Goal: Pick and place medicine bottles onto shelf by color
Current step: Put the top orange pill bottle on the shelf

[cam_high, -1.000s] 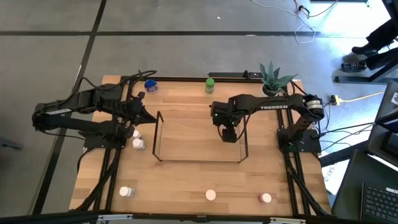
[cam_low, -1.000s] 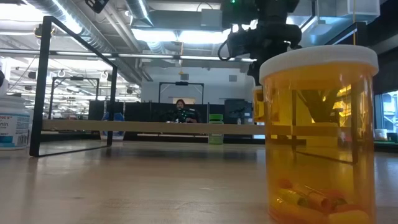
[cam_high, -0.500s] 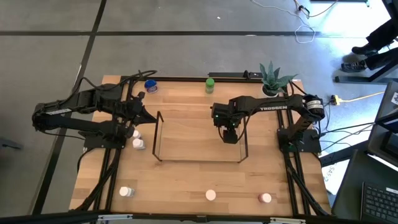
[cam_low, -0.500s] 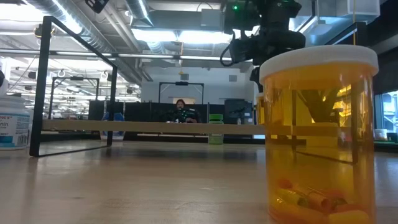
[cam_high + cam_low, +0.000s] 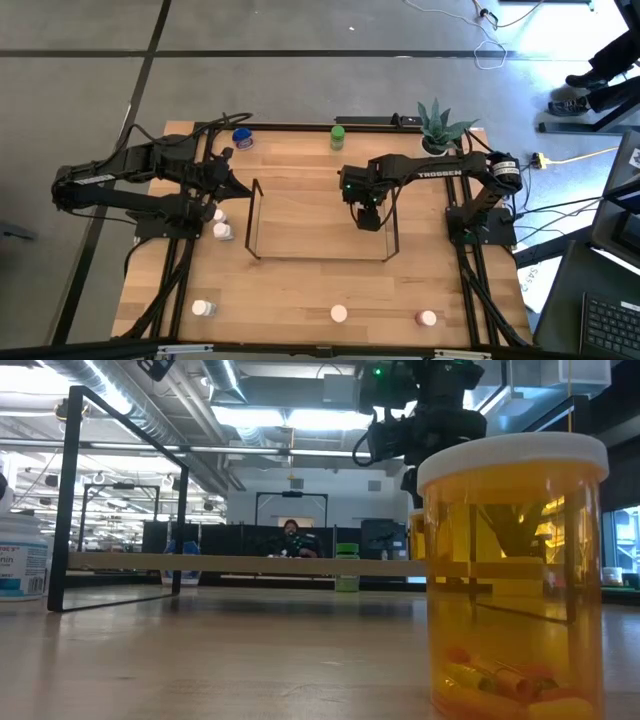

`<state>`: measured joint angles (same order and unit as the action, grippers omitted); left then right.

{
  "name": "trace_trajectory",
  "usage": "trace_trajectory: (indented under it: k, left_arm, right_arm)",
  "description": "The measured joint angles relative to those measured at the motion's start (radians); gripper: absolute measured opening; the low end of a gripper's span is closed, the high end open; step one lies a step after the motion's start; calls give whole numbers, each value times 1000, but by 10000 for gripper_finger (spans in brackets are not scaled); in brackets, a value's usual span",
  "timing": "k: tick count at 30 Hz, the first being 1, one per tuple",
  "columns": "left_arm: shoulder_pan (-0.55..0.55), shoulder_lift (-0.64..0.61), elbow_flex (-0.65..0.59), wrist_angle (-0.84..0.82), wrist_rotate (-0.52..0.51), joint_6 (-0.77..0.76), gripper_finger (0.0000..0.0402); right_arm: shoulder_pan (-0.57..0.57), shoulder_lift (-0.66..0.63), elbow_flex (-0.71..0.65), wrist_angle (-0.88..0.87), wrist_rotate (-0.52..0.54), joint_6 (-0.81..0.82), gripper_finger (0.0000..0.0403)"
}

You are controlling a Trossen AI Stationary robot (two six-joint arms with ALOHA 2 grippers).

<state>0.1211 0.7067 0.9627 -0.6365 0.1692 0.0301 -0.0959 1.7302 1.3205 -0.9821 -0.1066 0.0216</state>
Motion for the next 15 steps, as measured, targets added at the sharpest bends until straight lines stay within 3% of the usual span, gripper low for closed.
trace_trajectory:
  k: [15]
  left_arm:
    - [0, 0, 0, 0, 0, 0, 25]
  right_arm:
    - [0, 4, -3, 4, 8, 36, 237]
